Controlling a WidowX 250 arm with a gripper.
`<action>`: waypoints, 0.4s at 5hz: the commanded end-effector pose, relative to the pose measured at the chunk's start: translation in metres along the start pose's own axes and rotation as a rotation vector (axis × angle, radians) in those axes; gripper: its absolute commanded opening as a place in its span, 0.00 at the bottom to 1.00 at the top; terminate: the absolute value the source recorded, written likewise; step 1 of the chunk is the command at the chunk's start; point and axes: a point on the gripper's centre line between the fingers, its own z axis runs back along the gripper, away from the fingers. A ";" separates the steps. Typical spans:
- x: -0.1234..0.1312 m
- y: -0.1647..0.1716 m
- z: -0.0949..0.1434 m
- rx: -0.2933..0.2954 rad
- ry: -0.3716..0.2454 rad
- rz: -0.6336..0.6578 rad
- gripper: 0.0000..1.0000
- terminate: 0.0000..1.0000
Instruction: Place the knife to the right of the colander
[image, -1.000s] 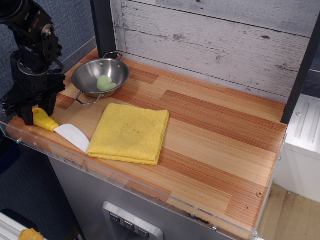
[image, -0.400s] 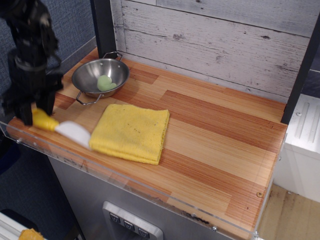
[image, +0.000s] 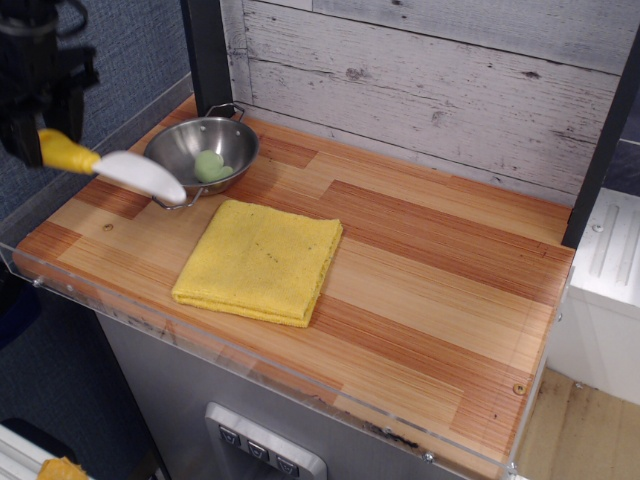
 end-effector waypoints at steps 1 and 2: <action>-0.012 -0.026 0.060 -0.156 0.000 -0.030 0.00 0.00; -0.036 -0.047 0.075 -0.195 0.007 -0.084 0.00 0.00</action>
